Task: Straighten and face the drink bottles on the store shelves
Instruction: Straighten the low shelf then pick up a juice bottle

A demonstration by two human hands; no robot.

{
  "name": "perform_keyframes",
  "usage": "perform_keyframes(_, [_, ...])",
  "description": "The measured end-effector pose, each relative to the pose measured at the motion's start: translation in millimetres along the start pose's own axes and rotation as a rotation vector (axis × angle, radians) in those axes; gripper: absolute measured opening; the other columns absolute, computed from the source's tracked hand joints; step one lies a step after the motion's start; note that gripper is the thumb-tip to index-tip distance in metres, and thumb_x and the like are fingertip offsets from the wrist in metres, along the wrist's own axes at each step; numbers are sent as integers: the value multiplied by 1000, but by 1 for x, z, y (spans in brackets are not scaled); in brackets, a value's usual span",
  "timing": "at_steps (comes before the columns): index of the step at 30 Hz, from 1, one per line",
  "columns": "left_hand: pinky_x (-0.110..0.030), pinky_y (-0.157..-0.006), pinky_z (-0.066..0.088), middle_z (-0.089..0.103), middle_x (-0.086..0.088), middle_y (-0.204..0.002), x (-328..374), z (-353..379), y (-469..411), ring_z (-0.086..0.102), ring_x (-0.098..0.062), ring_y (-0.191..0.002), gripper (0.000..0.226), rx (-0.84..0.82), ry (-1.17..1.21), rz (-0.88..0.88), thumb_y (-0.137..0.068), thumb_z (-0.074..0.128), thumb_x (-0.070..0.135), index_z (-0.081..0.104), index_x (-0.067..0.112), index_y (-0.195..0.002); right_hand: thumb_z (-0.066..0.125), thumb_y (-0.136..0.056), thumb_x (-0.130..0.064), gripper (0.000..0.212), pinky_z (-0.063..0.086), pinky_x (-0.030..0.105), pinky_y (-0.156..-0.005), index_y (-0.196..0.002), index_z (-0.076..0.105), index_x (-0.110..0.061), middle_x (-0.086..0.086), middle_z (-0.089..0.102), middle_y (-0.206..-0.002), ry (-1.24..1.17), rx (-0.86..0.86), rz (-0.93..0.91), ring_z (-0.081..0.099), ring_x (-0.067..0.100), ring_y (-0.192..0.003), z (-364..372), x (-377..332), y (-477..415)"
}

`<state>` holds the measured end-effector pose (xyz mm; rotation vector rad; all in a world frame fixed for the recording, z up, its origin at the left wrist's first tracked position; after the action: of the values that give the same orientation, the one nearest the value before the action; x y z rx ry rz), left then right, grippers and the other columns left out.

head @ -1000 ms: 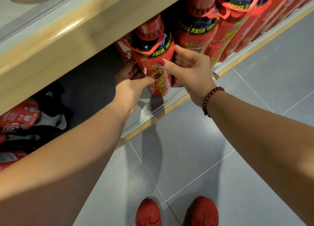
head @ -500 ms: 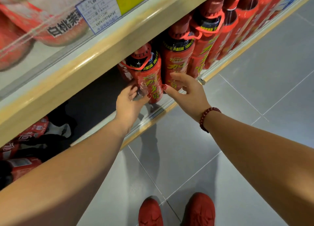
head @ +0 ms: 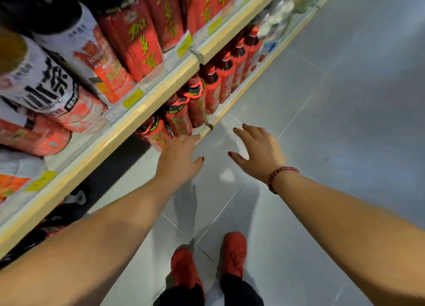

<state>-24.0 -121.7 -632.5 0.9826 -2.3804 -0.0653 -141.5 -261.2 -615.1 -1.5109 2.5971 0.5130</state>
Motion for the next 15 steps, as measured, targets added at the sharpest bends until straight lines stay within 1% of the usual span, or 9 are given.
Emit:
perform_keyframes(2, [-41, -89, 46, 58, -11, -125, 46, -26, 5, 51, -31, -114, 59, 4, -89, 89, -80, 67, 29, 50, 18, -136, 48, -93, -54, 64, 29, 40, -112, -147, 35, -23, 9, 36, -153, -4, 25, 72, 32, 29, -139, -39, 14, 24])
perform_keyframes(4, [-40, -88, 43, 57, -9, -126, 89, -48, 14, 49, -31, -116, 60, -3, -241, 151, -81, 65, 32, 47, 19, -137, 47, -93, -53, 63, 28, 40, -113, -147, 36, -23, 9, 36, -153, -28, 54, 129, 32, 29, -140, -74, 24, 50])
perform_keyframes(7, [-38, -92, 38, 53, -6, -131, 149, -68, 30, 45, -29, -121, 58, -61, -440, 205, -85, 59, 35, 42, 21, -138, 49, -93, -51, 62, 26, 39, -113, -146, 38, -22, 9, 38, -153, -76, 94, 210, 33, 30, -139, -113, 37, 93])
perform_keyframes(10, [-38, -103, 31, 45, -7, -141, 200, -82, 48, 38, -28, -130, 57, -104, -502, 202, -89, 54, 35, 36, 21, -142, 49, -92, -51, 61, 24, 38, -114, -146, 38, -24, 7, 36, -154, -204, 134, 337, 31, 28, -140, -143, 57, 134])
perform_keyframes(12, [-38, -103, 32, 44, -7, -142, 231, -86, 56, 39, -27, -130, 58, -117, -519, 227, -89, 53, 35, 35, 21, -142, 49, -92, -51, 60, 24, 38, -115, -145, 39, -25, 5, 36, -154, -259, 150, 374, 31, 26, -140, -160, 68, 156])
perform_keyframes(15, [-37, -102, 34, 46, -6, -141, 274, -96, 54, 40, -26, -129, 58, -97, -499, 301, -88, 54, 33, 36, 20, -142, 51, -92, -50, 59, 25, 38, -114, -144, 41, -25, 4, 38, -153, -278, 179, 407, 32, 24, -140, -185, 90, 176])
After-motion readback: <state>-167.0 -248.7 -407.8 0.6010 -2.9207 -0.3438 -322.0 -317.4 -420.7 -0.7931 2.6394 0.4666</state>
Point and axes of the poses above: each hand's wrist, its own y-axis away from the middle knuckle, its own z-axis out of the palm, x = y × z, the point moved 7 cm from there along -y, towards the middle knuckle
